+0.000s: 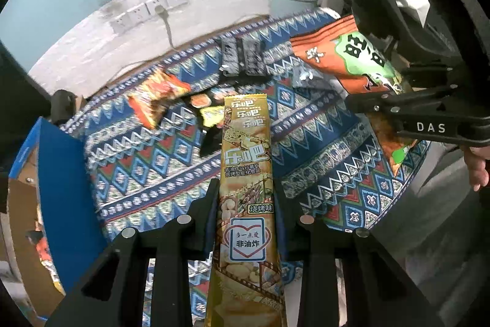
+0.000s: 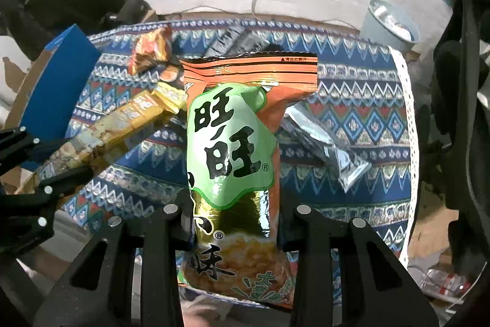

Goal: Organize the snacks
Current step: 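Carry both snacks over the box and open both tools to drop them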

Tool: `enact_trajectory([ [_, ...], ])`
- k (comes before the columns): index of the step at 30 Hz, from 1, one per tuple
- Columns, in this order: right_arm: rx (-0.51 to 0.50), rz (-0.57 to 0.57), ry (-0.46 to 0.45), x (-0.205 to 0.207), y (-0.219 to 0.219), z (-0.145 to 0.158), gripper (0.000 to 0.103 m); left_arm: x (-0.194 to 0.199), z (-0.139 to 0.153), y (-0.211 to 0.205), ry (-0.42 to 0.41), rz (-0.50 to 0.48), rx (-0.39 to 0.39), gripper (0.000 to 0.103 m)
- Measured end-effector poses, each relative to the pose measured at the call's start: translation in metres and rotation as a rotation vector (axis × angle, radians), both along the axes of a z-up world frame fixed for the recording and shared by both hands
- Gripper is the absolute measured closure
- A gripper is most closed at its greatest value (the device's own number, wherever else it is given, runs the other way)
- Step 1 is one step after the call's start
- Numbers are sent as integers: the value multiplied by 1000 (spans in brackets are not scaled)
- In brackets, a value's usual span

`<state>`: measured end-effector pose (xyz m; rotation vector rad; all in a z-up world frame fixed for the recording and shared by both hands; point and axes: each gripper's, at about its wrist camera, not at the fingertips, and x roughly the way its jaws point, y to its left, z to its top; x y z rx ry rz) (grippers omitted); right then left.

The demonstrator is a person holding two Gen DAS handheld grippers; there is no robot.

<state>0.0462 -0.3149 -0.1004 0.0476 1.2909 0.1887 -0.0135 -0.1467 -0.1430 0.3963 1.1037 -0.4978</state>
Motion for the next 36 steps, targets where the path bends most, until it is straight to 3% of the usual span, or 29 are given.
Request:
enact_trajectory([
  [19, 74, 123, -105, 25, 69, 49, 68, 20, 51, 77, -142, 167, -54, 71],
  [36, 115, 245, -121, 60, 154, 58, 68, 25, 71, 151, -204, 292, -94, 71],
])
